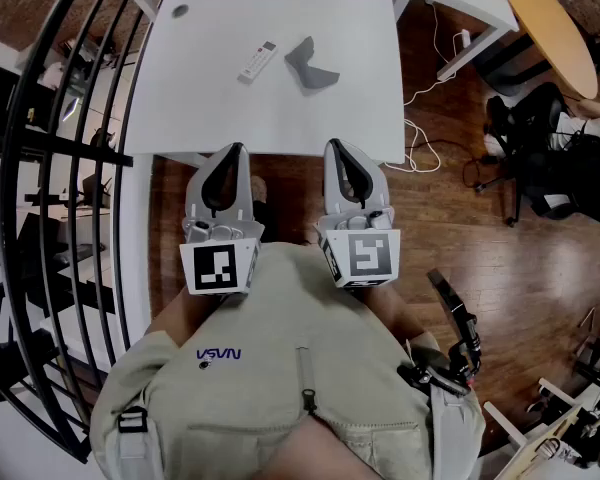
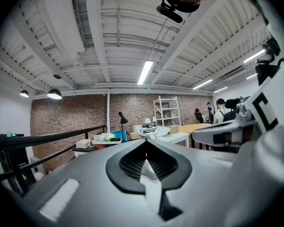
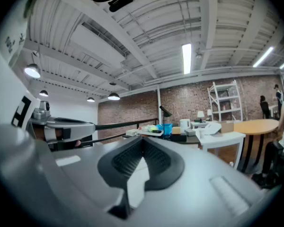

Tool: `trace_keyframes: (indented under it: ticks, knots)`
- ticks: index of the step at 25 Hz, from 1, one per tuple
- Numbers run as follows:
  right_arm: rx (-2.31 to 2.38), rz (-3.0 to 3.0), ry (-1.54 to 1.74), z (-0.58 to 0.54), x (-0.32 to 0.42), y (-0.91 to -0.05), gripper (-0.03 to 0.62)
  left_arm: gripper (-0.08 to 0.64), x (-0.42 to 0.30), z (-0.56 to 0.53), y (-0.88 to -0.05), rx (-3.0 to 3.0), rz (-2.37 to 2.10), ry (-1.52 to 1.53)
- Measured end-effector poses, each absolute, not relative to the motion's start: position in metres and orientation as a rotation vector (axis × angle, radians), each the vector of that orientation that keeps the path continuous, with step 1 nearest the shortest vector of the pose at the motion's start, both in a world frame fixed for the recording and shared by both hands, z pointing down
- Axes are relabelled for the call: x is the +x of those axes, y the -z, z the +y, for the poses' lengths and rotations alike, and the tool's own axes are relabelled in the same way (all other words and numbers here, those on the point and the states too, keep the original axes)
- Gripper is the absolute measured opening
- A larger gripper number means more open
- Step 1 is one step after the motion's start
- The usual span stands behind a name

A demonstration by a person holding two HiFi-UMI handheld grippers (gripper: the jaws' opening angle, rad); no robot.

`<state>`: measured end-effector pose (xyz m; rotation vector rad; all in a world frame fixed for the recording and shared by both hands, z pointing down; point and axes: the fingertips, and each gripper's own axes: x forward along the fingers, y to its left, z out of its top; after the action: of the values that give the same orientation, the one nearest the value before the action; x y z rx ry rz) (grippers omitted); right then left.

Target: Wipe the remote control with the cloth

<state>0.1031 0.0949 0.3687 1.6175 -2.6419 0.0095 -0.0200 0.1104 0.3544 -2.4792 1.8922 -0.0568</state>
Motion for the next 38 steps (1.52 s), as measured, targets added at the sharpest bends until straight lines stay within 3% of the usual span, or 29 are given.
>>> trace_keyframes:
  ticks: [15,27,28,30,32,38]
  knots:
    - [1.787,-2.408,-0.074,-0.063,0.041,-0.368,0.005,0.006,-0.1,-0.065,-0.346,-2.638,1.727,0.046]
    - [1.701,-2.429,-0.094,-0.154,0.051,-0.392,0.005,0.006,-0.091,-0.144,-0.368,-2.534,1.767,0.17]
    - [1.679,-2.428,-0.104,-0.157,0.053,-0.397,0.01,0.006,-0.087,-0.145,-0.371,-2.543,1.784,0.161]
    - [1.622,-2.408,-0.149,-0.166,0.054,-0.419,0.079,0.006,-0.082,-0.151,-0.387,-2.585,1.779,0.191]
    - [1.553,-2.371,-0.211,-0.175,0.053,-0.451,0.122,0.151,-0.079,-0.157,-0.418,-2.646,1.747,0.279]
    - [1.305,-2.246,-0.363,-0.186,0.039,-0.555,0.21,0.295,-0.079,-0.162,-0.53,-2.807,1.774,0.602]
